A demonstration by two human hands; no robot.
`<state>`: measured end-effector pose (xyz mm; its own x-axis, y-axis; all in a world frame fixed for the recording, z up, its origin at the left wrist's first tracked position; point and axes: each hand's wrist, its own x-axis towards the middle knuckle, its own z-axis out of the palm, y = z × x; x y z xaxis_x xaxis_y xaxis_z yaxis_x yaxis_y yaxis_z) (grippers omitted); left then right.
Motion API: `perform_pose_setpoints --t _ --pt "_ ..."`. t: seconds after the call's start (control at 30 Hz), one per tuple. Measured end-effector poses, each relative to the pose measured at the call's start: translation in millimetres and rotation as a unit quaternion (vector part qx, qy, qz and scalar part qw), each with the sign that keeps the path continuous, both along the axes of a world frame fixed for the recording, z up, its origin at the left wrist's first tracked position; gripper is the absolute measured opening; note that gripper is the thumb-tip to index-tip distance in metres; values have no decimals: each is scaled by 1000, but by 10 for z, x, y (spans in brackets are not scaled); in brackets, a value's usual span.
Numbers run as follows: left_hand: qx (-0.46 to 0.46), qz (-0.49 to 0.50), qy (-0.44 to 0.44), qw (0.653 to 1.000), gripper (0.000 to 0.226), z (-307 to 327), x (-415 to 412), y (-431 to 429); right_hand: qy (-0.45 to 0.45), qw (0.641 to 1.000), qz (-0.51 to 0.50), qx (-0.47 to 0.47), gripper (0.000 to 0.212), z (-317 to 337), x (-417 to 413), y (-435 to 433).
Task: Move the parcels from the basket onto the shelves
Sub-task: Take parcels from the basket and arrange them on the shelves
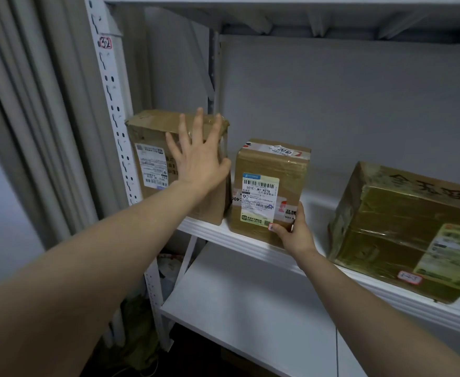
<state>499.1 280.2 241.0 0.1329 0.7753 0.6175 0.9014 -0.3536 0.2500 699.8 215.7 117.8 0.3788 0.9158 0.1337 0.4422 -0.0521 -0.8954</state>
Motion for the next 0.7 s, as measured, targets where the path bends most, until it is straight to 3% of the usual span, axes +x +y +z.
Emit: perform_pose_setpoints --t 0.33,0.7 --pt "-51 -38 -10 998 59 92 -30 197 7 1000 -1 -7 80 -85 -66 92" --pt "-50 -52 -30 997 59 92 -41 205 8 999 -27 -30 81 -130 -155 191"
